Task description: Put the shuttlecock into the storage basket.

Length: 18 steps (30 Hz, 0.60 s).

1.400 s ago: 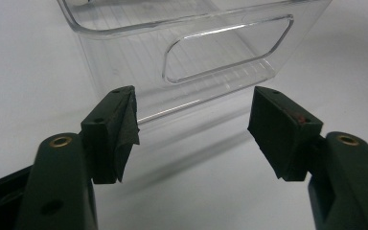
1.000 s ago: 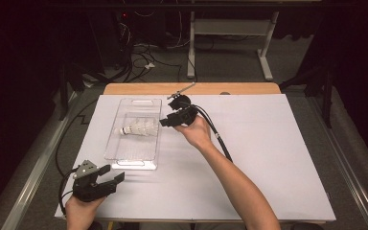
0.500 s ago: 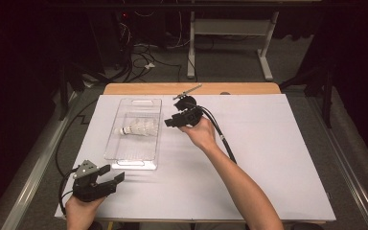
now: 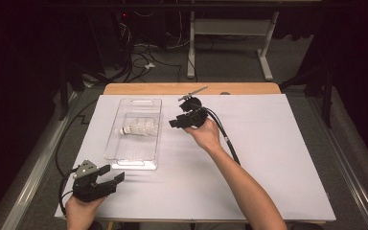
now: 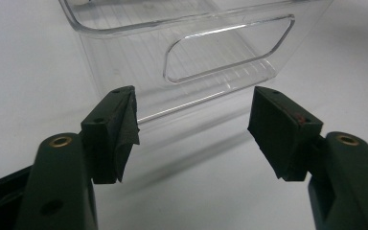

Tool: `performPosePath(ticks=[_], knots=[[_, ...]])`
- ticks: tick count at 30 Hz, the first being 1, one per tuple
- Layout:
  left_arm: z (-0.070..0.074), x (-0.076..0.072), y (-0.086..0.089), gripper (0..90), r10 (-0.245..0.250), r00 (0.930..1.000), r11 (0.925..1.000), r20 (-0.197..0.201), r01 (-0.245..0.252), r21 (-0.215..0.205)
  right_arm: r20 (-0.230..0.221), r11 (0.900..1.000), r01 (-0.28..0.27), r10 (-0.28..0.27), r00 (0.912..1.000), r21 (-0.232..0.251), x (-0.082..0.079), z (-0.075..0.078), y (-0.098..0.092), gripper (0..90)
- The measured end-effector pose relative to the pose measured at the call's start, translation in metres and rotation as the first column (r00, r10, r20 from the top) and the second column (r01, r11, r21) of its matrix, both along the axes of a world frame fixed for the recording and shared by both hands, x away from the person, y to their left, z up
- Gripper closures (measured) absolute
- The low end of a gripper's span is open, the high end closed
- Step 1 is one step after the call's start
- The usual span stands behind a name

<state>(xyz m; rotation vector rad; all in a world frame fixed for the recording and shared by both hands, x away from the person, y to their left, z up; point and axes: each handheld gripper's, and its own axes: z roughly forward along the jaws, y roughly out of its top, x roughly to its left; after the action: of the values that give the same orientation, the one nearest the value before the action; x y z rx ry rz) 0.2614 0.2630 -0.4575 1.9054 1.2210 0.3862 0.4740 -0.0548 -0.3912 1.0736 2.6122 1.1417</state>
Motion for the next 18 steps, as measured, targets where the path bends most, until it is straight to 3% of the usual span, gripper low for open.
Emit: performPosePath(ticks=[18], knots=[[0.000,0.000,0.000,34.9,0.001,1.0000,1.0000,-0.002,-0.001,-0.002,-0.004,1.000,0.015,-0.015,0.9999,-0.002,-0.001,-0.003,-0.012,57.8]])
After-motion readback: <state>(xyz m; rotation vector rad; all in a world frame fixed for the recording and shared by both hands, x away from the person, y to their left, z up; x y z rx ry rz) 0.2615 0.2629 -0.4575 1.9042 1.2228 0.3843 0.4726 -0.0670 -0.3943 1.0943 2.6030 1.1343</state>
